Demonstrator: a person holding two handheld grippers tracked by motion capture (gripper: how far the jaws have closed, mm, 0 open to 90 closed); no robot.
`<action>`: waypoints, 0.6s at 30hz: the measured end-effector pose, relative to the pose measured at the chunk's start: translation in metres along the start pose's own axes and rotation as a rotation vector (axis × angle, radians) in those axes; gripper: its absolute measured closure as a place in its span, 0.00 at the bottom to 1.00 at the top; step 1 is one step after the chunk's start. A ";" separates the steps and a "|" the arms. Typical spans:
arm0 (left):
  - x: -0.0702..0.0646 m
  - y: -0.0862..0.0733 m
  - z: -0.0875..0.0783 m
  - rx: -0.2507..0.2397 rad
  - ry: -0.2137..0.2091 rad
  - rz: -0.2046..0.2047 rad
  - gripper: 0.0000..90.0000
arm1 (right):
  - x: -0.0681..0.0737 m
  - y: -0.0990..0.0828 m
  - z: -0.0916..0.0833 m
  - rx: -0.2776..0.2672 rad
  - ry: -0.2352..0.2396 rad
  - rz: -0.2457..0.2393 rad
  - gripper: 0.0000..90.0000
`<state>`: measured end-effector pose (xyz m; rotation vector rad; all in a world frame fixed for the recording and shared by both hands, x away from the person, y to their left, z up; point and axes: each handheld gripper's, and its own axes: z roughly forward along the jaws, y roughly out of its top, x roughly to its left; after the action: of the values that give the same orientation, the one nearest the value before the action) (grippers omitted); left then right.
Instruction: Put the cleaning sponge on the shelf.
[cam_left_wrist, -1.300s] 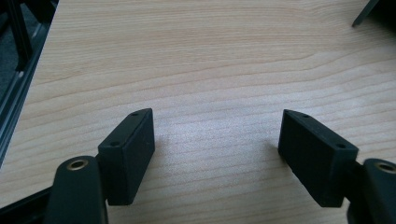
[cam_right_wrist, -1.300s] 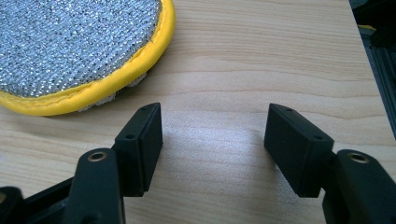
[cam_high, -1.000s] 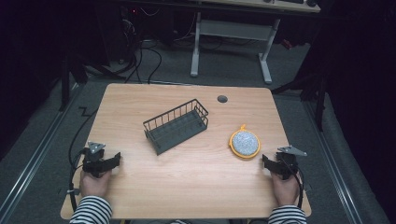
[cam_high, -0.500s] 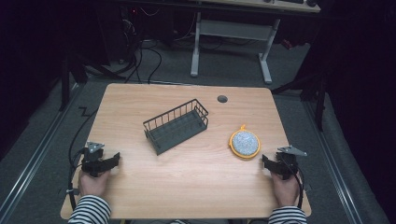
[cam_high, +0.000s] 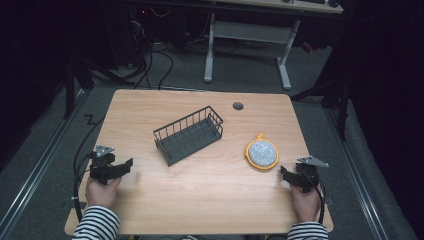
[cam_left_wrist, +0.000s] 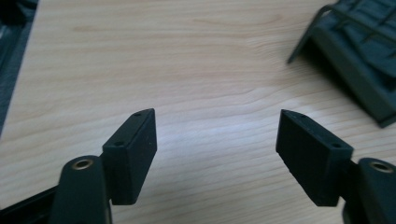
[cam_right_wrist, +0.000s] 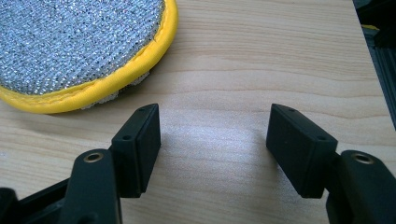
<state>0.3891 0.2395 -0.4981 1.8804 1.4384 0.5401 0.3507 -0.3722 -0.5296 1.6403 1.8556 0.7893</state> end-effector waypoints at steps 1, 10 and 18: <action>-0.002 0.003 -0.001 0.006 -0.005 0.010 0.32 | 0.000 0.000 0.000 0.000 0.000 0.000 0.39; -0.021 0.025 -0.010 -0.017 -0.098 0.002 0.32 | 0.000 0.000 0.000 0.001 0.000 0.000 0.39; -0.049 0.047 -0.019 -0.037 -0.102 0.080 0.32 | 0.000 0.000 0.000 0.001 -0.001 -0.002 0.39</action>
<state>0.3922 0.1915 -0.4463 1.9147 1.2836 0.4979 0.3502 -0.3717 -0.5296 1.6383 1.8571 0.7874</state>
